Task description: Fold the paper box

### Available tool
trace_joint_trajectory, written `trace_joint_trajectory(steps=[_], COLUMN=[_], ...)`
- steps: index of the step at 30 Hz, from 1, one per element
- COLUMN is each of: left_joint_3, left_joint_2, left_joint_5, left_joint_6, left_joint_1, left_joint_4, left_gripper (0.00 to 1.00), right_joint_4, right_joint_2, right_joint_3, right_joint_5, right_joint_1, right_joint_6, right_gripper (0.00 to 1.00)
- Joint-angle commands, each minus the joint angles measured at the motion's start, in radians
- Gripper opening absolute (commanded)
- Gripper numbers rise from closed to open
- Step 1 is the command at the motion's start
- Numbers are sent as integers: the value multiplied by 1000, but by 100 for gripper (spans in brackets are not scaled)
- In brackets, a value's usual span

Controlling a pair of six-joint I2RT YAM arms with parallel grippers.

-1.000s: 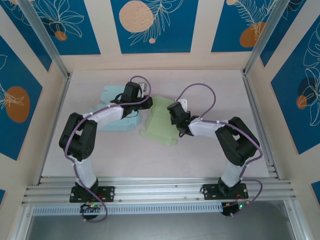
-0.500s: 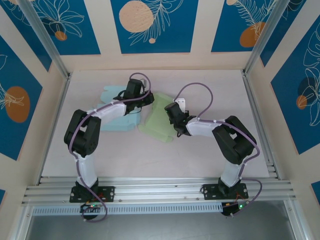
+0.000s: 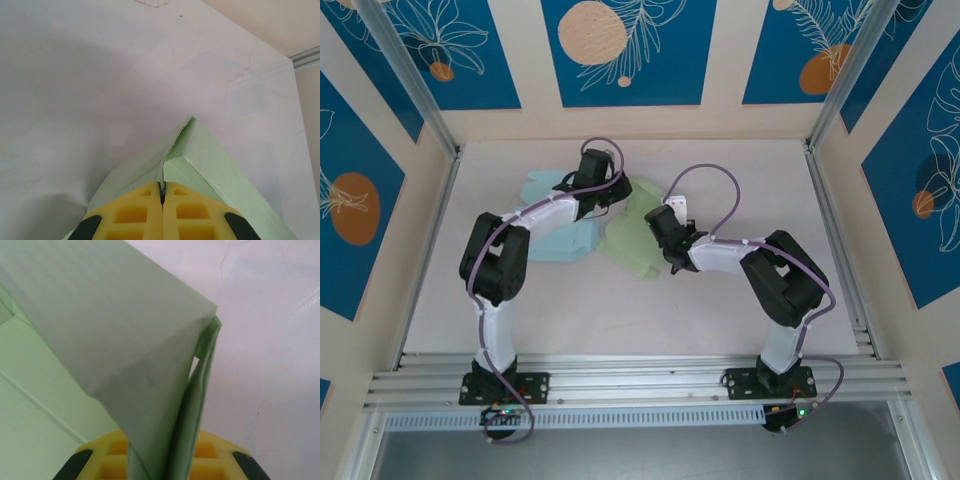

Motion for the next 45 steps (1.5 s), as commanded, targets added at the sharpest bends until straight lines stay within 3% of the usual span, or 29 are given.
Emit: trace_joint_trajectory(steps=[1, 5, 18, 24, 28, 30, 36, 41, 45], left_joint_3=[32, -70, -347, -418, -477, -496, -602, -683, -731], left_joint_2=[1, -32, -98, -144, -197, -223, -310, -373, -403], left_joint_5=[59, 57, 178, 235, 308, 320, 334, 335, 383], left_joint_6=[-36, -12, 118, 343, 531, 605, 643, 649, 662], left_joint_1=[-9, -10, -8, -7, 0, 2, 45, 60, 61], left_joint_4=[99, 147, 393, 427, 430, 398, 437, 484, 525], left_gripper=[3, 4, 27, 35, 52, 55, 56, 47, 47], right_joint_4=[2, -9, 26, 122, 163, 172, 195, 203, 206], right_joint_2=[26, 24, 9, -29, -45, -47, -57, -54, -52], right_joint_3=[20, 23, -4, -69, -97, -104, -127, -133, -132], right_joint_5=[-57, -58, -106, -184, -222, -230, -240, -237, -235], right_joint_1=[46, 43, 31, 21, 14, 11, 10, 9, 9], right_joint_6=[-70, -64, -84, -144, -174, -184, -190, -189, -188], right_gripper=[0, 0, 0, 0, 0, 0, 0, 0, 0])
